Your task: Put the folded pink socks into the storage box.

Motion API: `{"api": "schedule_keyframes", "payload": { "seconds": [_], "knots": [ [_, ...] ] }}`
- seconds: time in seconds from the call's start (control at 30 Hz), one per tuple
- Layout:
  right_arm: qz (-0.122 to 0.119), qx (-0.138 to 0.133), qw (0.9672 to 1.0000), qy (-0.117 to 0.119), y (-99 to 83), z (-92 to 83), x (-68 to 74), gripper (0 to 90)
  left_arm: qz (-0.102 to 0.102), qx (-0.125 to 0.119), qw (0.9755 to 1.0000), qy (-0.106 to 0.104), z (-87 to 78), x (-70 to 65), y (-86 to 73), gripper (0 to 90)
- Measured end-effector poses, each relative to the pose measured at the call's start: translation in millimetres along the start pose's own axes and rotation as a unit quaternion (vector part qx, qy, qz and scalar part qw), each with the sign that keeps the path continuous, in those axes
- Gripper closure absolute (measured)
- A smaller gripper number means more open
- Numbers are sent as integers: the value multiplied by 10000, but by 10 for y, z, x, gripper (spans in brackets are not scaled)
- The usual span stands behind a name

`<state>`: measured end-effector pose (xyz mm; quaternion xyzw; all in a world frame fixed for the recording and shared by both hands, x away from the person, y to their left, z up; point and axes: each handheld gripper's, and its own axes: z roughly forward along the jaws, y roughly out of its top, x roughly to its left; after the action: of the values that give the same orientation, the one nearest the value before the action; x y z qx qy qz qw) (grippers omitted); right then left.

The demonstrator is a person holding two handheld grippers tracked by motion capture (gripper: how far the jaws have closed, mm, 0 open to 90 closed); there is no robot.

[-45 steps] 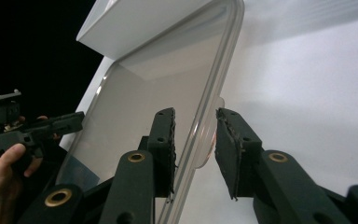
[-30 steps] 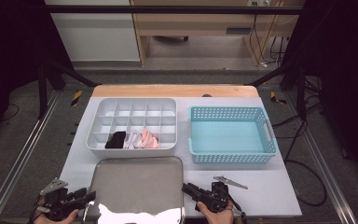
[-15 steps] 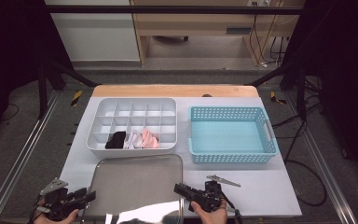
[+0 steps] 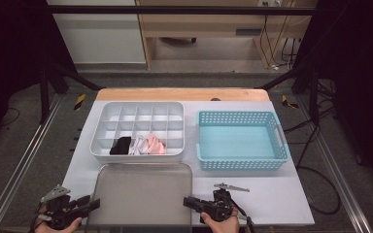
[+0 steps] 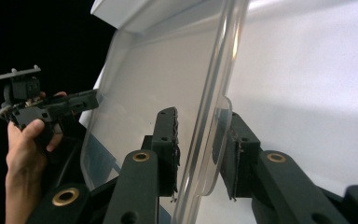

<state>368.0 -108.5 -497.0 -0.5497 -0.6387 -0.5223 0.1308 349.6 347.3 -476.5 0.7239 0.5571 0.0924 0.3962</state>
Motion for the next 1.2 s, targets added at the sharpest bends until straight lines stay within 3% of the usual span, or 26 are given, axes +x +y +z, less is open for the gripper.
{"api": "schedule_keyframes", "payload": {
  "seconds": [0.43, 0.63, 0.87, 1.07, 1.2],
  "knots": [
    [-173, 213, 9996, -103, 14, -26, 5, 716, 119, 22, 9998, -164, 15, 37, 35, 372],
    [-319, 236, 9990, -187, 31, -32, 25, 719, 177, 42, 9992, -355, 55, 46, 67, 337],
    [-315, 234, 9990, -199, 38, -25, 14, 718, 209, 71, 9990, -396, 63, 28, 71, 408],
    [-277, 245, 9991, -208, 65, -33, 40, 728, 161, -231, 9990, -351, -74, 9, 69, 507],
    [-424, 194, 9987, -212, 94, -57, 86, 730, 188, -316, 9989, -288, -124, -23, 89, 522]
  ]
}}
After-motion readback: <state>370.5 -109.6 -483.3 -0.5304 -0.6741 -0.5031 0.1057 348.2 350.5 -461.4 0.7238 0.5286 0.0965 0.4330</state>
